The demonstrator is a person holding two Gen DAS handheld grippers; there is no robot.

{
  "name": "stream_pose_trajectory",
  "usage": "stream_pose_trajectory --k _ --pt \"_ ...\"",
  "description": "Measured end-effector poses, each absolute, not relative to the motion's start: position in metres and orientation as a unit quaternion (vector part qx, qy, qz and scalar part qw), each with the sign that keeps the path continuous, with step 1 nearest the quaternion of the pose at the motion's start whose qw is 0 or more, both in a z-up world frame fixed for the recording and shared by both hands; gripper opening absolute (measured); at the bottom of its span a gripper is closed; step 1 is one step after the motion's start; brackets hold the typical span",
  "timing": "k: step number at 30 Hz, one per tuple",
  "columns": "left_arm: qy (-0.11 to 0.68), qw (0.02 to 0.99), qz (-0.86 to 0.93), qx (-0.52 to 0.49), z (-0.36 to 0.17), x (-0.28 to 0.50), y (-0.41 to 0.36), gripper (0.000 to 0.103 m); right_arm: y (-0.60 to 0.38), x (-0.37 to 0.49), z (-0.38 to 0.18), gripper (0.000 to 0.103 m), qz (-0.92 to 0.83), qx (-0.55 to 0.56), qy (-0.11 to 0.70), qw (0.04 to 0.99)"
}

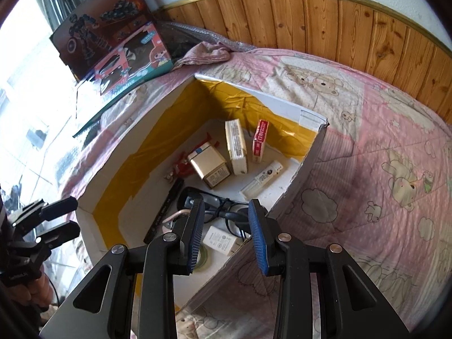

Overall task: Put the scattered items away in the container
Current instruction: 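Withdraw both open tools up from the box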

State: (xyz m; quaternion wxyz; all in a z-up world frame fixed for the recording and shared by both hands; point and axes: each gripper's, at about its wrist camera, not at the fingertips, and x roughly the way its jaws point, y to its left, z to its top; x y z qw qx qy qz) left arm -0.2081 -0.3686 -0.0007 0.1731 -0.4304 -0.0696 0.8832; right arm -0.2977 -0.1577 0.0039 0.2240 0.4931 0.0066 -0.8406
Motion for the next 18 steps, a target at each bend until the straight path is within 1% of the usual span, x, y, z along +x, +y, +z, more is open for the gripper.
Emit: stream_pose_trajectory --k 2,4,7,11,13,14,18 --pt "-0.066 0.166 0.884 -0.431 0.002 -0.205 -0.366 0.054 -0.163 -0.286 0.006 0.036 -0.842 0.487 0.032 0.228" --pt "-0.063 0.154 0.886 -0.433 0.003 -0.202 -0.364 0.060 -0.168 -0.274 0.008 0.039 -0.842 0.482 0.061 0.234" --pt "-0.052 0.145 0.886 -0.438 0.006 -0.196 -0.361 0.062 -0.178 -0.256 0.009 0.045 -0.837 0.476 0.106 0.247" --pt "-0.036 0.127 0.888 -0.441 0.009 -0.186 -0.357 0.065 -0.195 -0.231 0.003 0.046 -0.823 0.474 0.176 0.257" --pt "-0.033 0.120 0.889 -0.441 0.010 -0.181 -0.356 0.065 -0.202 -0.221 -0.001 0.051 -0.818 0.474 0.207 0.252" --pt "-0.033 0.117 0.890 -0.440 0.011 -0.179 -0.356 0.065 -0.204 -0.218 -0.003 0.051 -0.814 0.478 0.213 0.251" --pt "-0.029 0.118 0.893 -0.432 0.017 -0.170 -0.353 0.066 -0.204 -0.211 -0.009 0.051 -0.801 0.503 0.192 0.261"
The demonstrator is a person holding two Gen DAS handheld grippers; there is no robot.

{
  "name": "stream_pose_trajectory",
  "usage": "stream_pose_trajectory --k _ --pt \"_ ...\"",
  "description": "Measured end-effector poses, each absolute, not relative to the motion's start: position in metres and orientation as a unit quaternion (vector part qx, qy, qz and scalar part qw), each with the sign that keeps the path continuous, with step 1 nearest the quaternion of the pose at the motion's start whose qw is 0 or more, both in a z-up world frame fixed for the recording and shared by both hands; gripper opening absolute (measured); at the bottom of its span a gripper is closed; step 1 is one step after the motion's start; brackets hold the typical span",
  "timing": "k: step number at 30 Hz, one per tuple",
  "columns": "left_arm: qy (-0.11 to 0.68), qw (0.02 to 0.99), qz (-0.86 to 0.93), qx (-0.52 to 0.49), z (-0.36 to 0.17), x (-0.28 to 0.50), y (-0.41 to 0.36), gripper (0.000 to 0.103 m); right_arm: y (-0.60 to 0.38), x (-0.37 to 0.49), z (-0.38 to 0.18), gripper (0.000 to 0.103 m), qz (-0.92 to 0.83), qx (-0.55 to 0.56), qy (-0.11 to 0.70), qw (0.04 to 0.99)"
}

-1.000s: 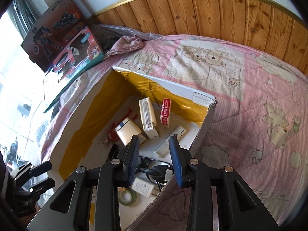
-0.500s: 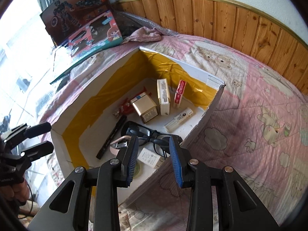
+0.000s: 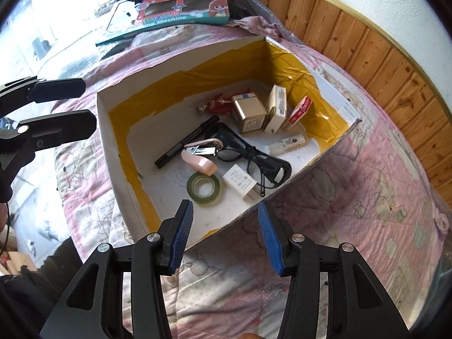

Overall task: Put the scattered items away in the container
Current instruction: 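Withdraw both open tools up from the box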

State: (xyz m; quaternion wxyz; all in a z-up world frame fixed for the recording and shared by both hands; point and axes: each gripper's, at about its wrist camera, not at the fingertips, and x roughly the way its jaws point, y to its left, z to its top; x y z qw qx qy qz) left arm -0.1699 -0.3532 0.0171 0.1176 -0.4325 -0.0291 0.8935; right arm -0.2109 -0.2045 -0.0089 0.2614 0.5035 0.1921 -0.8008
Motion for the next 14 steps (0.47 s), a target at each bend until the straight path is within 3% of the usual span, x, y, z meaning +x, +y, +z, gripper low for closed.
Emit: stream_pose_trajectory --k 14 --pt "-0.028 0.127 0.902 -0.411 0.034 -0.141 -0.349 0.067 -0.209 -0.185 0.006 0.051 -0.807 0.501 0.166 0.266"
